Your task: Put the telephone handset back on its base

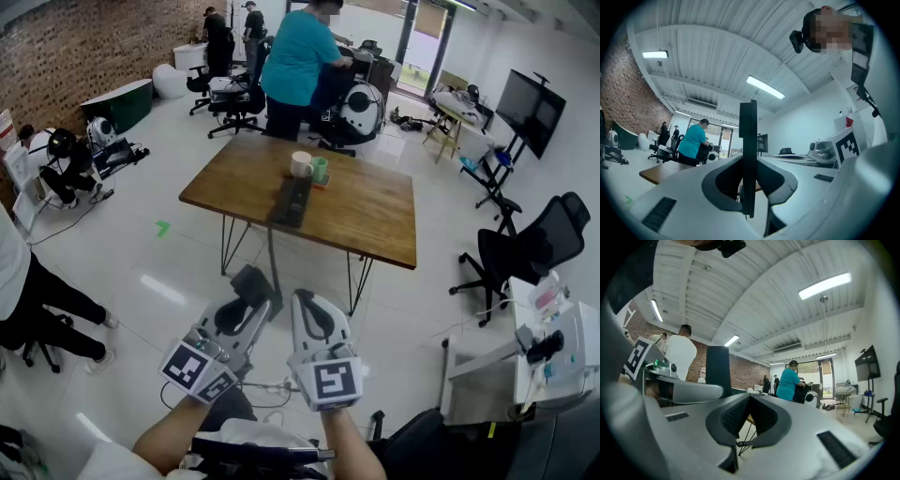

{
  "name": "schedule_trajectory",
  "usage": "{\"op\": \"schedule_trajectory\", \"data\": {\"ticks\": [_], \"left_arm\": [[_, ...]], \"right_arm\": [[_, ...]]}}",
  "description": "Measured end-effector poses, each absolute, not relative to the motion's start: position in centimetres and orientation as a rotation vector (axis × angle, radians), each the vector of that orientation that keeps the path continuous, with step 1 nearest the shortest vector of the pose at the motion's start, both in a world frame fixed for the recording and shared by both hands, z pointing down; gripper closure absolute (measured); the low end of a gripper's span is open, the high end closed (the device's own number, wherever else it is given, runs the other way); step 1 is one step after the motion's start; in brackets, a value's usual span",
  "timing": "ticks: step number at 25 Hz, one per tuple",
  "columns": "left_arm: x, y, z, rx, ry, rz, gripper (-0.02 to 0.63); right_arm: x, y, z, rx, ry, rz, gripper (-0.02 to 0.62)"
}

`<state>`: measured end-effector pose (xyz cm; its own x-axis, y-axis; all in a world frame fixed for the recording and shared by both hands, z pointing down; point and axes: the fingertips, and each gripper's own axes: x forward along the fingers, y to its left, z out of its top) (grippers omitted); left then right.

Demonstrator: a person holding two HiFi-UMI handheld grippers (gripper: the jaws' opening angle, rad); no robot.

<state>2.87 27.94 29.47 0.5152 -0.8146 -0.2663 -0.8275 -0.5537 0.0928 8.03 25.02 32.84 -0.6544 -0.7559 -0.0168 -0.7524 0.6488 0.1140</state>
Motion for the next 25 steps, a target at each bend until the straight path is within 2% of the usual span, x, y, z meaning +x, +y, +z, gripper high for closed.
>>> {"op": "schedule_trajectory", "data": {"ticks": [25], "left_arm": [[1.9, 21.2, 30.9, -2.716, 1.493, 0.448, 0.535]], "right_arm": [[7.6, 18.7, 34.5, 1.265, -2.796, -0.148, 0.591]]}}
